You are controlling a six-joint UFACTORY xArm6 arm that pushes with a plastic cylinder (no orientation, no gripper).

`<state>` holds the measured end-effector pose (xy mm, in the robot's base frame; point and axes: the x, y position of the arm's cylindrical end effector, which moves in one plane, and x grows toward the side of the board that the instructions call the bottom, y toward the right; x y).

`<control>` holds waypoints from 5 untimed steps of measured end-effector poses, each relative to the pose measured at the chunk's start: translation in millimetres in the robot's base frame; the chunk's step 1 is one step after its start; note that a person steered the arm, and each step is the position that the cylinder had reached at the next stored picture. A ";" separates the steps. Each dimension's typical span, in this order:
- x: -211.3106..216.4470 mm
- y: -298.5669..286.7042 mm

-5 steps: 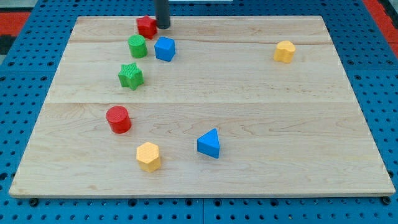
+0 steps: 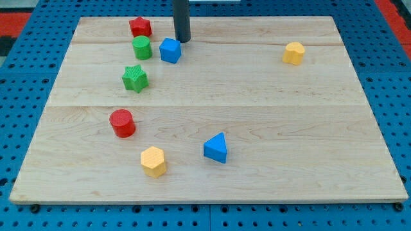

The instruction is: Move the blue cube slightly down

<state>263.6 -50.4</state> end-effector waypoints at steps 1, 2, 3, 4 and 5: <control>24.0 0.0; 62.3 -0.3; 53.7 12.0; 28.8 12.8; 3.7 9.8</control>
<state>267.3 -40.5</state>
